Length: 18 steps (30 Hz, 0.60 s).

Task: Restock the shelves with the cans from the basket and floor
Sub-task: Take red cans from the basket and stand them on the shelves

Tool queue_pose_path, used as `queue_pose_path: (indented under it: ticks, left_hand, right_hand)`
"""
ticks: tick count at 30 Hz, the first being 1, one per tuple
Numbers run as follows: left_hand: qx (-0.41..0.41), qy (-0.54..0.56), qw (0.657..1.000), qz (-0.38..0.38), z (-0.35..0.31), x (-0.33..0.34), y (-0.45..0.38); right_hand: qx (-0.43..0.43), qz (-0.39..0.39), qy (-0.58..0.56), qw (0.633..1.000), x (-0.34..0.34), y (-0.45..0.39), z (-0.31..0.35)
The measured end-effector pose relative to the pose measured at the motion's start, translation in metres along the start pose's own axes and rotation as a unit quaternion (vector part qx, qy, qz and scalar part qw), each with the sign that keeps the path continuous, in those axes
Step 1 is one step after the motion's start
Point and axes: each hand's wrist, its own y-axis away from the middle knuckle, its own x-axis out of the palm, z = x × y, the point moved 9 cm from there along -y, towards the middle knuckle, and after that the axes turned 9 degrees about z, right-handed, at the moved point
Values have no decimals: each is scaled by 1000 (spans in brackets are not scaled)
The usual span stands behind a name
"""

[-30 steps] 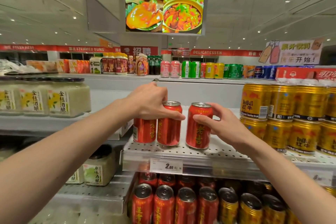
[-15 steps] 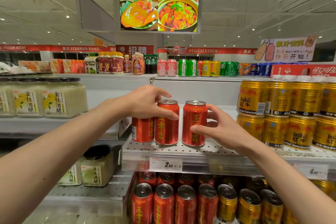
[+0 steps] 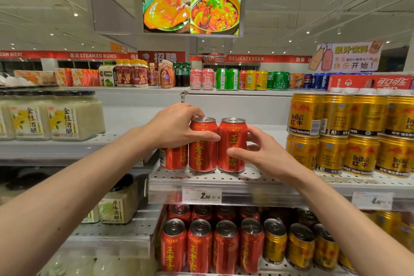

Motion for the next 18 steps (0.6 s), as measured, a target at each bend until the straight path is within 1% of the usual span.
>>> queue_pose_path:
  ticks: [2, 4, 6, 9, 11, 13, 16, 18]
  left_hand:
    - [4, 2, 1000, 2, -3, -2, 4]
    - [19, 15, 1000, -20, -8, -7, 11]
    - [43, 52, 995, -79, -15, -15, 24]
    - [90, 130, 971, -181, -30, -24, 49]
    - [113, 194, 951, -213, -41, -23, 65]
    - [128, 273, 931, -208, -51, -11, 77]
    - [144, 390, 894, -168, -68, 20, 92]
    - [157, 450, 868, -142, -84, 47, 100]
  right_hand:
    - [6, 10, -3, 1000, 1, 3, 0]
    - [19, 3, -20, 1000, -3, 11, -1]
    - [31, -44, -40, 998, -13, 25, -4]
    - [25, -120, -61, 991, -22, 55, -4]
    - [16, -163, -75, 984, -23, 80, -2]
    - [17, -194, -78, 978, -23, 110, -1]
    - [37, -231, -72, 970, -22, 161, -6]
    - [59, -260, -70, 961, -22, 200, -14]
